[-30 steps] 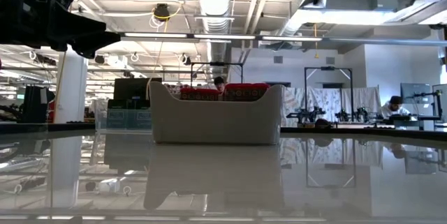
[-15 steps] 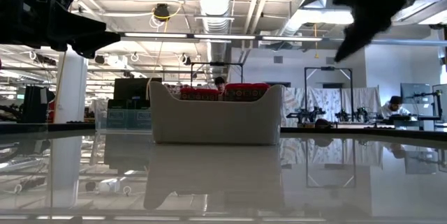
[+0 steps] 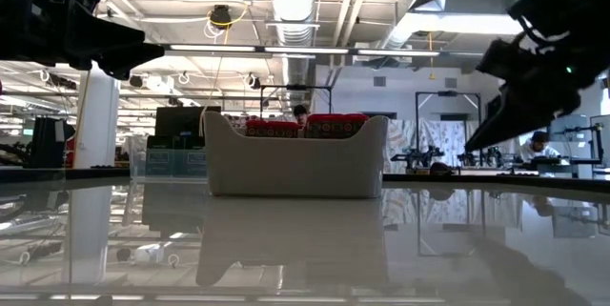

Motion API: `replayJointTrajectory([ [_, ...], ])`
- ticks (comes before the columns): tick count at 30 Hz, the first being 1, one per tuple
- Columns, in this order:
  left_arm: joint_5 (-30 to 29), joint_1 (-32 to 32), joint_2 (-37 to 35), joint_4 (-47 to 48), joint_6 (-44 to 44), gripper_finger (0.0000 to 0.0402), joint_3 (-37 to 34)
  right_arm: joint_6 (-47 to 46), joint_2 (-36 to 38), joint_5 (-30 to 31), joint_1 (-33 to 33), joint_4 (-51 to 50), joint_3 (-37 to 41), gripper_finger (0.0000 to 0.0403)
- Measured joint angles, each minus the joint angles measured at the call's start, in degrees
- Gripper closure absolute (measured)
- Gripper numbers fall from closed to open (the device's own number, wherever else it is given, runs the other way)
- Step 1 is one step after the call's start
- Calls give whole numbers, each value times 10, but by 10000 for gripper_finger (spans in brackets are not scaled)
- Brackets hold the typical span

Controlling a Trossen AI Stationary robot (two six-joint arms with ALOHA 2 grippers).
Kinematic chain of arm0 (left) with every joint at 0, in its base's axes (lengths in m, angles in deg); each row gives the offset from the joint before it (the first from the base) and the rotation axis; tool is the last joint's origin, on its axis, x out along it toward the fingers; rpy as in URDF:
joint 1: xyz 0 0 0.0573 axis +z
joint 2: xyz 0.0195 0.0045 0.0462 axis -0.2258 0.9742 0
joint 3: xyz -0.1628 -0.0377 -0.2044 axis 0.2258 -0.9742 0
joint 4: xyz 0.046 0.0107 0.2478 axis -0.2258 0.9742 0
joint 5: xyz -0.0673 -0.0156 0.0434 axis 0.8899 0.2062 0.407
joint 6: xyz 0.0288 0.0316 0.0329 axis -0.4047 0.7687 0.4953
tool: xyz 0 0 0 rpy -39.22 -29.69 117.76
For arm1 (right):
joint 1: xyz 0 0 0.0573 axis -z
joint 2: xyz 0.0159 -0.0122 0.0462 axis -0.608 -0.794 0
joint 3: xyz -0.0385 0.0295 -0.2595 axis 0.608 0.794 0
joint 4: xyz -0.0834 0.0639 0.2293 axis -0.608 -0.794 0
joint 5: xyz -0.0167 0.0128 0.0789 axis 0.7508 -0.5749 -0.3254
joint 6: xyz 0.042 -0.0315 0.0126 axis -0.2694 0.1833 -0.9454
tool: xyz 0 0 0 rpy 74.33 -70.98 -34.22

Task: Sort spices by type
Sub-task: Return to Home Position

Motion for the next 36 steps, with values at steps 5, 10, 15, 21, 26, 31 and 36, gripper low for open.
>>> replayJointTrajectory([
  [5, 0, 0, 0, 0, 0, 179, 0, -1, 11, 0, 0, 64, 51, 91],
  [10, 0, 0, 0, 0, 0, 179, 0, -2, 55, -17, 0, 104, 85, 91],
  [15, 0, 0, 0, 0, 0, 179, 0, -13, 127, -29, 0, 128, 124, 91],
  [21, 0, 0, 0, 0, 0, 179, 0, -17, 208, -64, 0, 87, 125, 91],
  [26, 0, 0, 0, 0, 0, 179, 0, -12, 254, -74, 0, 85, 125, 91],
  [31, 0, 0, 0, 0, 0, 179, 0, -3, 293, -75, 4, 84, 125, 91],
  [36, 0, 0, 0, 0, 0, 179, 0, -3, 334, -75, 8, 84, 125, 91],
])
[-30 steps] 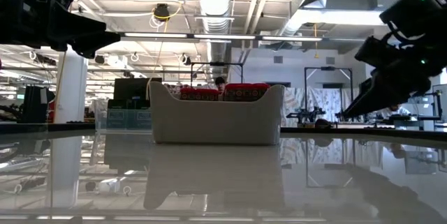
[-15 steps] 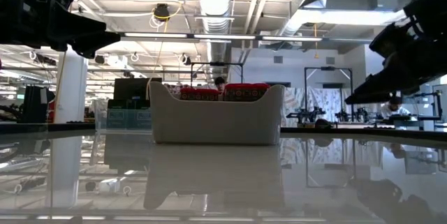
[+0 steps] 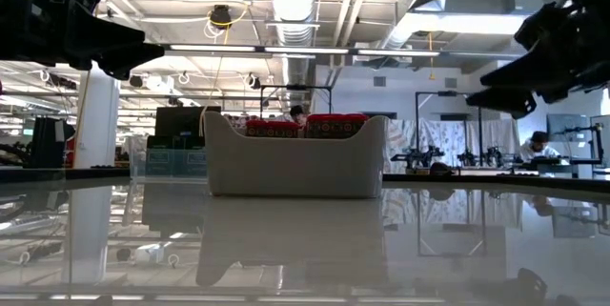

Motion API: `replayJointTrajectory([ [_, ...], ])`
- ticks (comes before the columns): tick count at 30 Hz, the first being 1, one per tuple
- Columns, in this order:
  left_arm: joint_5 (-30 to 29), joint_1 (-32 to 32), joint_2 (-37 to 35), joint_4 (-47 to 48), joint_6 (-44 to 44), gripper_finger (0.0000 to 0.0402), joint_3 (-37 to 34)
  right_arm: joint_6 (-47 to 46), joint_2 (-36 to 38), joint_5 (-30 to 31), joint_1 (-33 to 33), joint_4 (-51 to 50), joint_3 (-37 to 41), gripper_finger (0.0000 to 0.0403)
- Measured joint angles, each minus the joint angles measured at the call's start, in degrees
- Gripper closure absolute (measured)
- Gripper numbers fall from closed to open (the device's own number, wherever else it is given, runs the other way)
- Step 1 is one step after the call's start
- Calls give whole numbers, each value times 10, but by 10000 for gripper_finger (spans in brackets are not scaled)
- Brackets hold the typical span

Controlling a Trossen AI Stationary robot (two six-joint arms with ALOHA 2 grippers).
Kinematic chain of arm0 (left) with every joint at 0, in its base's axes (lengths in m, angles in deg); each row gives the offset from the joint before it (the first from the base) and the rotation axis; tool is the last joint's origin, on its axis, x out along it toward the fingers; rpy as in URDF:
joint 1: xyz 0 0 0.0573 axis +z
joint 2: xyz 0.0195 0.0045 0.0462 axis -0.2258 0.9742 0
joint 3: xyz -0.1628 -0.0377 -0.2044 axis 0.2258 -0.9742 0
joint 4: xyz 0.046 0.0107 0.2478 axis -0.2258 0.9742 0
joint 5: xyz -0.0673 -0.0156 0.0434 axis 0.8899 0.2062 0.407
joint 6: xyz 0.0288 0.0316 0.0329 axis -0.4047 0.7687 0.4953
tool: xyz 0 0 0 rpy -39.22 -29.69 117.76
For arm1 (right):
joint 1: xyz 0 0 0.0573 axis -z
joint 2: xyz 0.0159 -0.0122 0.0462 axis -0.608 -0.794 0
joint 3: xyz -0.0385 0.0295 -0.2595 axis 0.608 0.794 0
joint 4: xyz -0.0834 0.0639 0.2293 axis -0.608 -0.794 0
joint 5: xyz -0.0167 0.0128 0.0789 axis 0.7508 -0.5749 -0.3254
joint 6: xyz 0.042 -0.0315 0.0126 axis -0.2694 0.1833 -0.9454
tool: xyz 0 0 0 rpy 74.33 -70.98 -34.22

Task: Sort spices by type
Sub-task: Return to Home Position

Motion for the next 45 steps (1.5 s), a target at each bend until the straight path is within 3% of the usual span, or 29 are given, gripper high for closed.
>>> replayJointTrajectory([
  [7, 0, 0, 0, 0, 0, 179, 0, 17, 37, -1, 0, -1, 0, 91],
  [14, 0, 0, 0, 0, 0, 179, 0, 17, 41, -48, 0, -12, 1, 91],
  [21, 0, 0, 0, 0, 0, 179, 0, 20, 40, -48, 0, -12, 1, 91],
  [30, 0, 0, 0, 0, 0, 179, 0, 94, 40, -48, 0, -12, 1, 91],
  [45, 0, 0, 0, 0, 0, 179, 0, 96, 39, -48, 0, -10, 1, 91],
])
